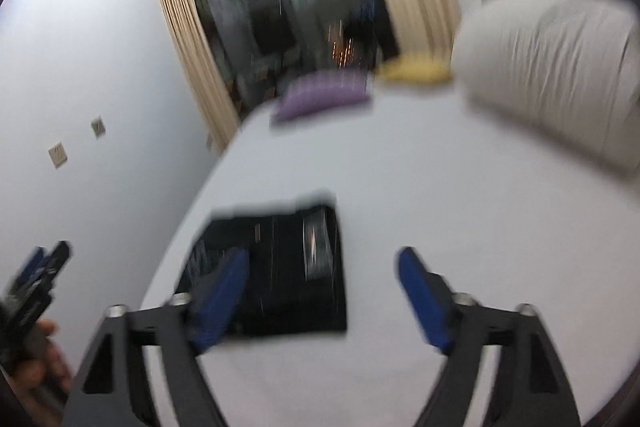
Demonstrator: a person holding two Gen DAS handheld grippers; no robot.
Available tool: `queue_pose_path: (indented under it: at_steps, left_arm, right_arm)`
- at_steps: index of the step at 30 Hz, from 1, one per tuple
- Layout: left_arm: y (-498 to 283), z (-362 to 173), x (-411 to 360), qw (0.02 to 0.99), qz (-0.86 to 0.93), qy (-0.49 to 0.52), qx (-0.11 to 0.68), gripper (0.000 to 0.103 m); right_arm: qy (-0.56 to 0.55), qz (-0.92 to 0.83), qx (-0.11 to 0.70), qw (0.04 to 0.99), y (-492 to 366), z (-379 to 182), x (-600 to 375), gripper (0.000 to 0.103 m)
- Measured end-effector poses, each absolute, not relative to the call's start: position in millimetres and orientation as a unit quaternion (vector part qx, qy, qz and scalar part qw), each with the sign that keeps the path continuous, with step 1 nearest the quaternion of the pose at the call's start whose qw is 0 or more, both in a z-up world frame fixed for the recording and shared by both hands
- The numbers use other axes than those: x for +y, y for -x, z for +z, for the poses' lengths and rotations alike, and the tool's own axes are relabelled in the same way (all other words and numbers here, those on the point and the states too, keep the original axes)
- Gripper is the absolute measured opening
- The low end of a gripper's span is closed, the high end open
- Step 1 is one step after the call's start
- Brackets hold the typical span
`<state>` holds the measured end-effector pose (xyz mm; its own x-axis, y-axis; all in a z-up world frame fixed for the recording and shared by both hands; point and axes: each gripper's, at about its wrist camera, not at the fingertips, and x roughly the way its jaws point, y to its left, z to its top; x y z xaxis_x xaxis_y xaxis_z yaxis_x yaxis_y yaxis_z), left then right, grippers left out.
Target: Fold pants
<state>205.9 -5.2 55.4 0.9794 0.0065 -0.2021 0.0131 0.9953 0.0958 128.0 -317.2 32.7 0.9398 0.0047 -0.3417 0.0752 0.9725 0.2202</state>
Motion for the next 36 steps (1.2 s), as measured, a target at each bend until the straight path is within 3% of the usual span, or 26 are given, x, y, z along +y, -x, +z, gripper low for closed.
queue_pose_path:
  at_steps: [4,9,19,36]
  left_arm:
    - [-178,99,-14,0.996,-0.001,-0.058,0.070,0.103]
    - [-164,116,-31,0.988,0.001,-0.079,0.134,0.103]
    - [-166,66,-29,0.951,0.017,-0.034,0.306,0.103]
    - [-216,-14,-14,0.920,0.018,-0.013,0.390,0.103]
  right_arm:
    - [-0.056,-0.066,0.050,0.995,-87,79,-299,0.103]
    - [-0.043,-0.050,0.034,0.997,-63,103,-289,0.103]
    - [-0.083,-0.002,0.184,0.980,-67,77,-277,0.103]
    - [-0.057,-0.001,0.282,0.958,-93,31,-242,0.103]
